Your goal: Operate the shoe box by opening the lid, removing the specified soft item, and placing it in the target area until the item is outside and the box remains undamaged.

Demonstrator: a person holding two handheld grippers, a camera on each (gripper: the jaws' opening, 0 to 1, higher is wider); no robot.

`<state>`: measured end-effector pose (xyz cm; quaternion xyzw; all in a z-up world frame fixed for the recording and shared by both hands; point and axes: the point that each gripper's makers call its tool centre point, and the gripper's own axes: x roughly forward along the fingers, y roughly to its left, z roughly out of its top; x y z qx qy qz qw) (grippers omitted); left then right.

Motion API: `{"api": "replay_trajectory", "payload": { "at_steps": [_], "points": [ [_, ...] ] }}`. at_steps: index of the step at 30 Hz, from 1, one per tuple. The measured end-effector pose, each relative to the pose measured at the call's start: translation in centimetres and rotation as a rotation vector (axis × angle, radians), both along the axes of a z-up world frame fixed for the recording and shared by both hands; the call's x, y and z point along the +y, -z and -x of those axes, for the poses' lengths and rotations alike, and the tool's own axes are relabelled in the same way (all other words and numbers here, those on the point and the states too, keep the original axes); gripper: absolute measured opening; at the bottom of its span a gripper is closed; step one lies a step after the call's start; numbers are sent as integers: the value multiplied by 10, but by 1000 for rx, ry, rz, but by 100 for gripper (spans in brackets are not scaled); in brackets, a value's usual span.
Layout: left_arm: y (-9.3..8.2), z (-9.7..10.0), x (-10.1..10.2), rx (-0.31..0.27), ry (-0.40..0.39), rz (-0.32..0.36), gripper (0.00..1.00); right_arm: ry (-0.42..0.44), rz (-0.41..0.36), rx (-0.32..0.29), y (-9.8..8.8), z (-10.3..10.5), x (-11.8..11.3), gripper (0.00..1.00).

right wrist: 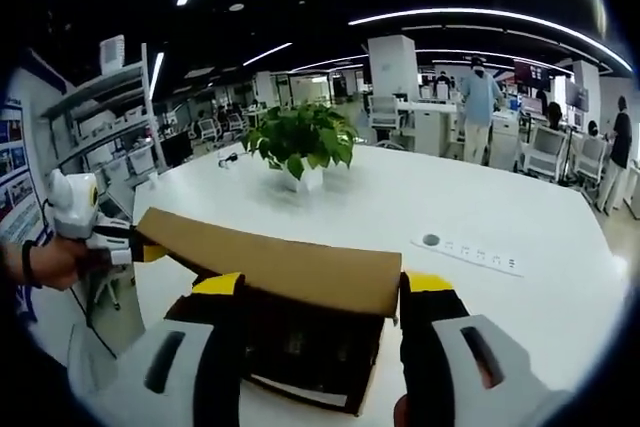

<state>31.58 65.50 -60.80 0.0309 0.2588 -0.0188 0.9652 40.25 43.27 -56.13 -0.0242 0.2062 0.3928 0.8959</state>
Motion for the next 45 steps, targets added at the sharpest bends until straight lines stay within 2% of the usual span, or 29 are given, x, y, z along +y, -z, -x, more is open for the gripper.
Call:
{"api": "replay_trajectory", "payload": {
  "at_steps": [5,8,13,15,16,17,21,30,39,45],
  "points": [
    [-1,-3,1,4,5,2,5,-50,-15,-5,-2,3,1,67],
    [-1,-5,2,6,1,12,5,-88,-60,-4,-4,5,4,72],
    [-2,-6,2,10,1,17,5,-126,-43,-25,-2,6,6,75],
    [-2,-6,2,11,2,15,5,-125,-20,-36,1,5,6,72],
    [-2,-6,2,12,4,11,5,-134,48,-59,7,4,3,72],
    [-1,-6,2,14,5,9,5,-151,74,-65,11,6,5,73],
    [-2,-8,3,16,3,11,5,-163,95,-78,14,8,9,76],
    [-3,-10,5,12,-2,17,5,-116,140,-125,14,-10,1,59],
    [-5,-16,8,2,-10,20,4,-78,131,-139,10,-25,-1,47],
    [-5,-19,11,-3,-9,23,4,20,118,-147,6,-43,-13,25]
  ]
}}
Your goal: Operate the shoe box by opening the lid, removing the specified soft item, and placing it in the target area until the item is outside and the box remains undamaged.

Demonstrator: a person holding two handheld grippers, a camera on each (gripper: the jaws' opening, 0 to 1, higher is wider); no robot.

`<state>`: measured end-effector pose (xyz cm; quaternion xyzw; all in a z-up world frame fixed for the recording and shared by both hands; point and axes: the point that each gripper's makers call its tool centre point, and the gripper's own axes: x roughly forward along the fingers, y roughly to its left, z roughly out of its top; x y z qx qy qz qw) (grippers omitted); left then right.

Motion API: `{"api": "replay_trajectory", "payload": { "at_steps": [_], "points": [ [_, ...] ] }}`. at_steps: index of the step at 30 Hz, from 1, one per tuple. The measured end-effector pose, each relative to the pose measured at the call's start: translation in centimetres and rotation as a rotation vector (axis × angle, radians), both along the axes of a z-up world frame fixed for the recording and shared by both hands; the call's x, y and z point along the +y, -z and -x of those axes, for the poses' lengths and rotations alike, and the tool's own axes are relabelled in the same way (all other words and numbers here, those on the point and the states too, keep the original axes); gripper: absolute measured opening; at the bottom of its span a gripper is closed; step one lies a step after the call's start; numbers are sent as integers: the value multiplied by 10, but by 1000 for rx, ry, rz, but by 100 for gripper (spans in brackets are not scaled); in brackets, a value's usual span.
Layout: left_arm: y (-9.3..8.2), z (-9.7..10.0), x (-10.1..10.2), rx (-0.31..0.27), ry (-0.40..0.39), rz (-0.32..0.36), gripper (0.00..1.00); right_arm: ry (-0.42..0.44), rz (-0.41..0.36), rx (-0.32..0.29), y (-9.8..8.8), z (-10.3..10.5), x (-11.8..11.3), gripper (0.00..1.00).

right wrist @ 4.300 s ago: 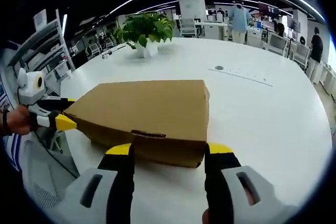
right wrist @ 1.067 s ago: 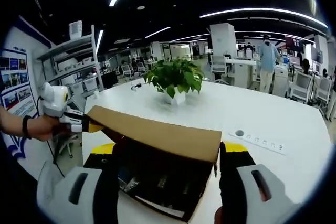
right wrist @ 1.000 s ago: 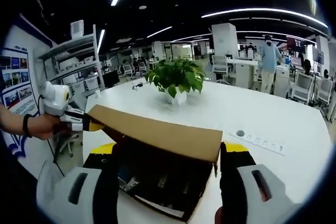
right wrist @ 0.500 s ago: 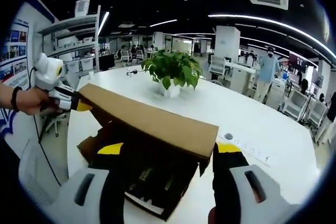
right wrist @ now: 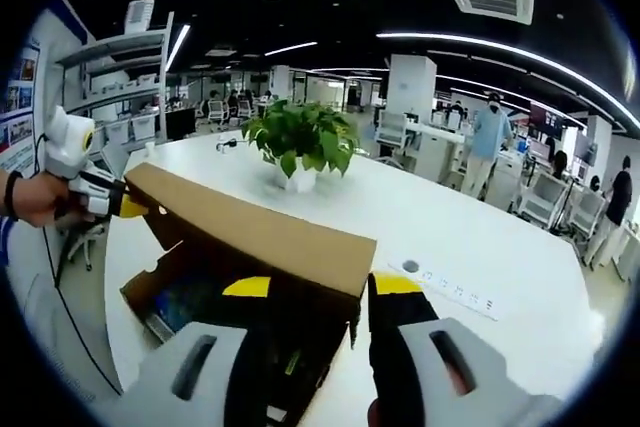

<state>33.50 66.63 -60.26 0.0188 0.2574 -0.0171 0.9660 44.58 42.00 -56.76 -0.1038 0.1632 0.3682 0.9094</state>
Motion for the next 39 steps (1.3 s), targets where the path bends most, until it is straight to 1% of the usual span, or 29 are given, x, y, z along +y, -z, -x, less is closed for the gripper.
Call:
{"api": "replay_trajectory", "payload": {
  "at_steps": [1,5,7,8,12,13,16,24,31,39],
  "points": [
    [0,0,0,-2,2,0,4,4,-4,1,1,-2,0,23],
    [-1,-1,1,-5,3,2,4,16,-4,-9,0,-5,1,21],
    [-2,-3,2,-10,1,3,4,29,7,-18,0,-8,0,18],
    [-2,-3,3,-11,-1,6,4,36,10,-17,0,-10,-1,16],
    [-3,-7,6,-18,-8,4,3,87,22,-10,4,-20,-13,2],
    [-2,-7,6,-18,-9,5,3,78,-5,13,5,-18,-10,2],
    [-2,-9,7,-20,-15,-1,3,73,13,-8,3,-19,-10,2],
    [3,-12,8,-10,-26,-3,3,70,14,-11,4,-24,-8,1],
    [13,-15,10,6,-31,0,4,63,61,17,21,-26,-9,0],
    [20,-20,12,22,-27,7,4,58,67,37,29,-32,-8,0]
  ]
}}
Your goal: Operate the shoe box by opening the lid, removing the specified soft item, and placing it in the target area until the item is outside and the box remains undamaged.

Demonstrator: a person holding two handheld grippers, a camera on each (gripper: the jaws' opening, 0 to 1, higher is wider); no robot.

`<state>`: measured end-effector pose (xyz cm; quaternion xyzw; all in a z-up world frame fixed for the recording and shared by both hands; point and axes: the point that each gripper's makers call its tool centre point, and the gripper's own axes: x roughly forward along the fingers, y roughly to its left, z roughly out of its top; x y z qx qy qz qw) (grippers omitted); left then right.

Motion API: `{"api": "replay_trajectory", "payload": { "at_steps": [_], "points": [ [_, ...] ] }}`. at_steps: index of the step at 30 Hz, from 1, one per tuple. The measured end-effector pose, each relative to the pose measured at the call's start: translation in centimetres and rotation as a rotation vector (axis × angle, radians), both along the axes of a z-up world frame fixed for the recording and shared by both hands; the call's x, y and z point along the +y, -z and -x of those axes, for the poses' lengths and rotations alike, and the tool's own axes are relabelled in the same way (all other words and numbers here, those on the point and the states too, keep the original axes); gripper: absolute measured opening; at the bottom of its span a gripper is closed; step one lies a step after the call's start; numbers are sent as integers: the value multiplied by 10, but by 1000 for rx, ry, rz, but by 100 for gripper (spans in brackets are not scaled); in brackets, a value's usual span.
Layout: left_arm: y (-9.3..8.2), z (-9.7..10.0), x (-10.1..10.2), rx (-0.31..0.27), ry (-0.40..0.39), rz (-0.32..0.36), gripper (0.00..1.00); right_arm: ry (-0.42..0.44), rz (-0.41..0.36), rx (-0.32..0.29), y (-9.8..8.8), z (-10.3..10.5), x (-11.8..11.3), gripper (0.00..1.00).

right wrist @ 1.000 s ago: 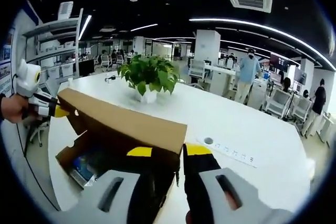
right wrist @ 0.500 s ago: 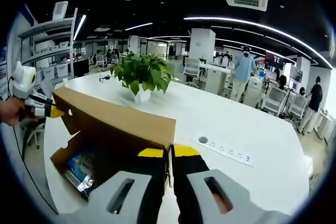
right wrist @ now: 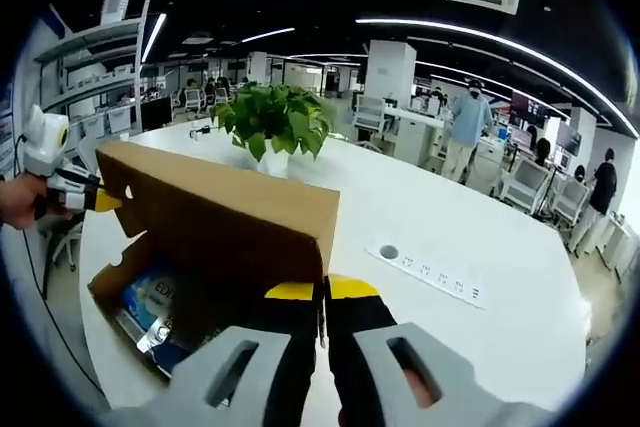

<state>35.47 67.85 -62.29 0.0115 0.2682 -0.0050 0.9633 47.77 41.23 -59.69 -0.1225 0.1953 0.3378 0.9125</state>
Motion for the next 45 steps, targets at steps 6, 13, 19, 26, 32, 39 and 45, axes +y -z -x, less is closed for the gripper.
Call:
{"api": "replay_trajectory", "payload": {
  "at_steps": [6,13,19,26,32,39,45],
  "points": [
    [7,-3,1,17,4,4,4,4,-19,16,4,-5,1,0],
    [14,-8,5,26,2,21,3,4,-22,46,17,-13,3,0],
    [21,-12,7,36,-4,27,3,1,-10,59,24,-16,4,0],
    [28,-16,9,45,-1,32,3,1,-3,81,34,-21,5,0],
    [32,-22,11,50,-2,39,2,-4,-4,90,38,-26,7,0],
    [35,-26,13,54,-2,43,2,-2,-7,104,43,-32,10,0],
    [37,-31,15,60,-8,43,2,4,-4,112,47,-33,12,0]
  ]
}}
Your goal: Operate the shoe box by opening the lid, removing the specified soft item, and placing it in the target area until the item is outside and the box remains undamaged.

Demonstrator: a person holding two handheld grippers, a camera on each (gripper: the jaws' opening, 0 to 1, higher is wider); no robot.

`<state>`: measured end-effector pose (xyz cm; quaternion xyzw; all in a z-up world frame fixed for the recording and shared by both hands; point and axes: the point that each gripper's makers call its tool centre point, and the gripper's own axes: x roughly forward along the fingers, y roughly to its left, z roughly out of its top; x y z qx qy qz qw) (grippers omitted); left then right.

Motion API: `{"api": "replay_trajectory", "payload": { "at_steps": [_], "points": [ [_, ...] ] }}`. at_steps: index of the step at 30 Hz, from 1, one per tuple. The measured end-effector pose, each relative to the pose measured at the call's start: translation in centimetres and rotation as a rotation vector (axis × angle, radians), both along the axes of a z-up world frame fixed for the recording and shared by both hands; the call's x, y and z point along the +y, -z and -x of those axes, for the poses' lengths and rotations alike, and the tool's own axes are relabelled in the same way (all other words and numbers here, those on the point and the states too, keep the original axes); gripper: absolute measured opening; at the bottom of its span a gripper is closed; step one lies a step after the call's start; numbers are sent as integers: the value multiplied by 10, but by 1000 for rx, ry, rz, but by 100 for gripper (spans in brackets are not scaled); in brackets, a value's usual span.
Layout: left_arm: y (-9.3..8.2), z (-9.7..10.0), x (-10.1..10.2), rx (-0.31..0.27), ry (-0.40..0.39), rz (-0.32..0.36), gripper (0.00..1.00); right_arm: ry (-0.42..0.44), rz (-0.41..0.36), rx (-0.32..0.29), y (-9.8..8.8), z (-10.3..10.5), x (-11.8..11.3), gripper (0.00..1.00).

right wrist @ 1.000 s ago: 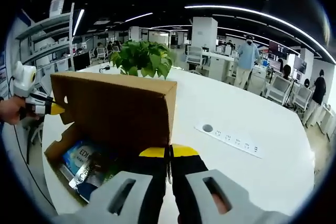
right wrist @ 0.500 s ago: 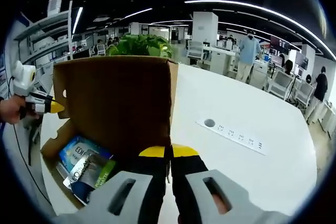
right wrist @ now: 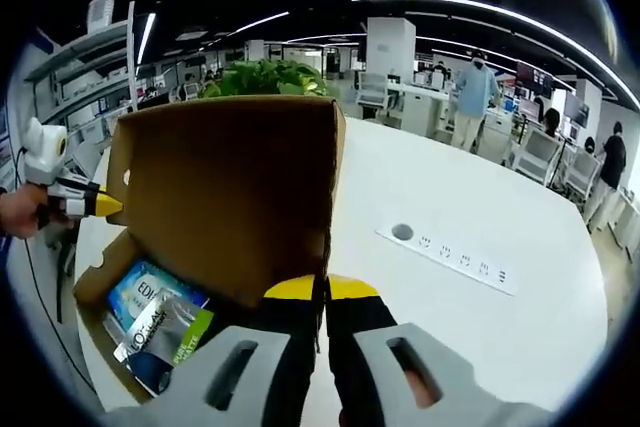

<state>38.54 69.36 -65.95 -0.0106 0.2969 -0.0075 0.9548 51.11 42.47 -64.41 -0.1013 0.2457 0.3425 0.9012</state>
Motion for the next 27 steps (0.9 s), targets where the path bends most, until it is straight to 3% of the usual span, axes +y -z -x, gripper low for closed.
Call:
{"api": "replay_trajectory", "payload": {
  "at_steps": [16,27],
  "points": [
    [5,-9,2,28,-17,-7,3,28,7,42,18,-7,1,1],
    [12,-18,3,55,5,-26,5,30,39,106,31,-1,-6,2]
  ]
}}
